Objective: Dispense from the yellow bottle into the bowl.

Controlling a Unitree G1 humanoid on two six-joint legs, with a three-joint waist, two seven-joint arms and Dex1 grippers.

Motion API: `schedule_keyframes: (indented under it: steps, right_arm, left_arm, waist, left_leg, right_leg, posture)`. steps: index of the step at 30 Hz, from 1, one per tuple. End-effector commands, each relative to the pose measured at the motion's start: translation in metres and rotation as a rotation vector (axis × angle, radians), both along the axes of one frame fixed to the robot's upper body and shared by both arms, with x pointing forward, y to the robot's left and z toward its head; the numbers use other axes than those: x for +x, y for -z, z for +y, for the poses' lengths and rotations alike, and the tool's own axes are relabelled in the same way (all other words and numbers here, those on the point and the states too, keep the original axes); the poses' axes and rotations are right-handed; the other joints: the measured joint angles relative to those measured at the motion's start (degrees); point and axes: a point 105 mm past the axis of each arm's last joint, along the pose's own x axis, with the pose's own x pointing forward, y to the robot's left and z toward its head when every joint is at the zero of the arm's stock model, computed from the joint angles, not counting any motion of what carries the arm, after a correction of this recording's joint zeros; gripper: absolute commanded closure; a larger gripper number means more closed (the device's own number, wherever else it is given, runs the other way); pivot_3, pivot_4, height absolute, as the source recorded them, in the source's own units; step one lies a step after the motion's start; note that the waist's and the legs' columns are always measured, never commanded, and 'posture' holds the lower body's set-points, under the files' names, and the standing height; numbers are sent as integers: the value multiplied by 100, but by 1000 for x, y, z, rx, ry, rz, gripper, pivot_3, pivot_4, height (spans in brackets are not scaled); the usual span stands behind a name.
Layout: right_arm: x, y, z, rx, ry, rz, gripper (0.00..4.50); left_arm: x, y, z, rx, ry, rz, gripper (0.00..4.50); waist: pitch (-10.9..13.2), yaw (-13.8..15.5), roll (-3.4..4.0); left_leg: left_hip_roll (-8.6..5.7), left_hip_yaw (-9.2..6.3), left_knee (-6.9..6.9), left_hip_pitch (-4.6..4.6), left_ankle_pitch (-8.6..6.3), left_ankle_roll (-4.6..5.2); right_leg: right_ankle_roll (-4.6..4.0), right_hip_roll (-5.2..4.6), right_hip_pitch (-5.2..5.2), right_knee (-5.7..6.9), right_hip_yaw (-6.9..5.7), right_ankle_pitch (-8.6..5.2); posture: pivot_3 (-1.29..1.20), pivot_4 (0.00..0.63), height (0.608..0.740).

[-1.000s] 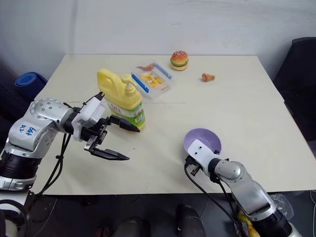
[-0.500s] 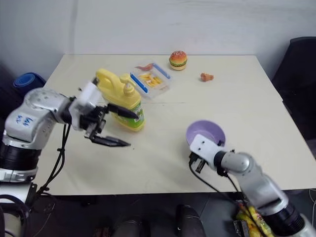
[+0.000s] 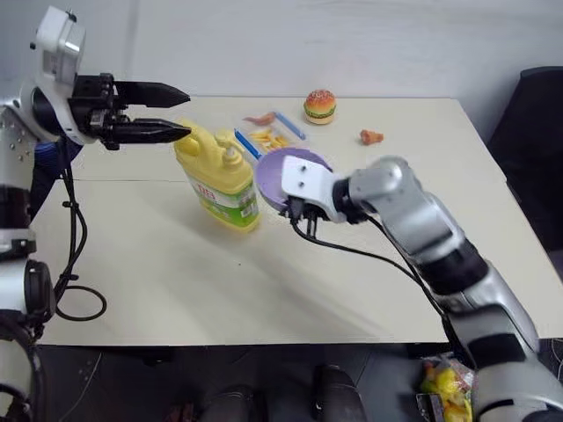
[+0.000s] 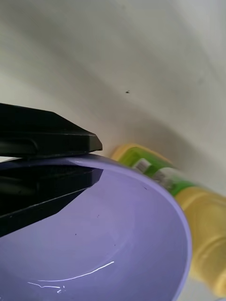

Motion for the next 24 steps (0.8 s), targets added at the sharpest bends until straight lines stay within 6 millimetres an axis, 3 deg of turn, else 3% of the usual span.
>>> schedule_keyframes:
  steps: [1,6,15,24]
  right_arm:
    - [3,-12,8,-33,-57,-42,4500]
    - [4,-24,17,-58,-102,-60,4500]
    - [0,-37,19,-75,-133,-71,4500]
    - [-23,-54,26,-51,-196,-34,4500]
  left_arm:
    - [8,-4,-6,29,2,-46,2897]
    - [19,0,-10,48,-16,-64,4407]
    - [27,6,-10,70,-40,-93,4407]
    - [31,14,0,93,-81,-104,4407]
  waist:
    - [0,-24,0]
    - [0,-167,-1]
    - [0,-310,0]
    - [0,-306,0]
  left_leg:
    - [0,-2,16,-24,-1,2]
    - [-4,-9,34,-72,0,2]
    - [-5,-11,27,-71,0,2]
    - [-7,-19,29,-71,0,2]
  right_leg:
    - [2,-2,-17,3,-2,1]
    - [12,-6,-68,18,-10,7]
    - [11,-14,-70,19,-15,6]
    - [11,-23,-70,22,-23,6]
  posture:
    - [0,150,740]
    - [0,150,740]
    - [0,150,740]
    - [0,150,740]
